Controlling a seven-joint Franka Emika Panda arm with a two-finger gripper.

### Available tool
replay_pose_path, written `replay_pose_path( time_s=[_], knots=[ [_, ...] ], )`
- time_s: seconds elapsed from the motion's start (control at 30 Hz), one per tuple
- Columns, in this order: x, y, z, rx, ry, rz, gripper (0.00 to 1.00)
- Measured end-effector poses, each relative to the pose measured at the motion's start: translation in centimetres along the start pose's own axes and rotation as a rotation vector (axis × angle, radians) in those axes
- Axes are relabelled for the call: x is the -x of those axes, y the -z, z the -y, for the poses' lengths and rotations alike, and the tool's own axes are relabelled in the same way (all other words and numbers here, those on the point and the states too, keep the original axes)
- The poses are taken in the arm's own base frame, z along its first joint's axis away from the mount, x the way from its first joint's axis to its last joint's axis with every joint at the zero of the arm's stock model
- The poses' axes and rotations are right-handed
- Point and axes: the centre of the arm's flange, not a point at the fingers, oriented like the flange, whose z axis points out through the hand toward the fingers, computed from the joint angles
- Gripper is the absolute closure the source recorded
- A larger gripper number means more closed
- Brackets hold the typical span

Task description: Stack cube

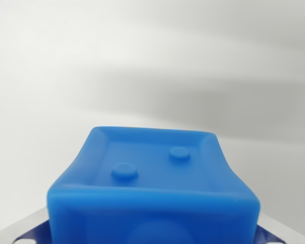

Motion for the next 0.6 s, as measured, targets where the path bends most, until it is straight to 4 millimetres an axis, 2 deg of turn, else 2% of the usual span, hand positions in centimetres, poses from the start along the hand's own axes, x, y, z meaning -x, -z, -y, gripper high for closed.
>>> replay_pose_path(
  time_s=[0.6],
  knots=[
    [2.1, 1.6, -2.4, -0.002, 0.033, -0.001, 1.00]
  ],
)
